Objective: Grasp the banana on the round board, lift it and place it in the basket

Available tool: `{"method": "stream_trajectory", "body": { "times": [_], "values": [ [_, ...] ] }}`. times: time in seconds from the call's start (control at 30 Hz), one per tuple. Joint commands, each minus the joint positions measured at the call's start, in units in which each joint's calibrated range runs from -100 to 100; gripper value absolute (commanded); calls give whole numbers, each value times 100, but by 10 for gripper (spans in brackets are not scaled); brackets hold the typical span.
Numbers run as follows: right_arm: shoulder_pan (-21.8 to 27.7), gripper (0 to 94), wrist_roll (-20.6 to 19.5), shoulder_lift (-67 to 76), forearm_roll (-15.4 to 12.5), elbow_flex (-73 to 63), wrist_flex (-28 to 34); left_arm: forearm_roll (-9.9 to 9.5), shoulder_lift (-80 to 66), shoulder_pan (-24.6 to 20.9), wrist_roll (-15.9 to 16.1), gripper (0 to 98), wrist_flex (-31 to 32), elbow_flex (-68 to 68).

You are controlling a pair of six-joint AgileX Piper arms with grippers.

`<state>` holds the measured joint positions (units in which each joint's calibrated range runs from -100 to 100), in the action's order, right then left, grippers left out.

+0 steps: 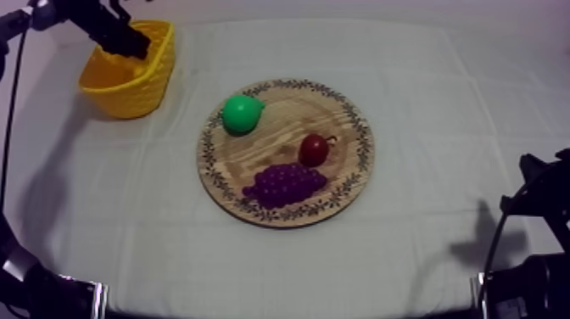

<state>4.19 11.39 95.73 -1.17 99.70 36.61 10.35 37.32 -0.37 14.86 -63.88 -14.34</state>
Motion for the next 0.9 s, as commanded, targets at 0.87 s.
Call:
{"method": "stream_trajectory", "body": {
  "times": [0.87],
  "values": [
    [2, 2, 1, 2, 2, -3, 0, -190, -4429, -48, -481, 75, 883, 2469]
  ]
}}
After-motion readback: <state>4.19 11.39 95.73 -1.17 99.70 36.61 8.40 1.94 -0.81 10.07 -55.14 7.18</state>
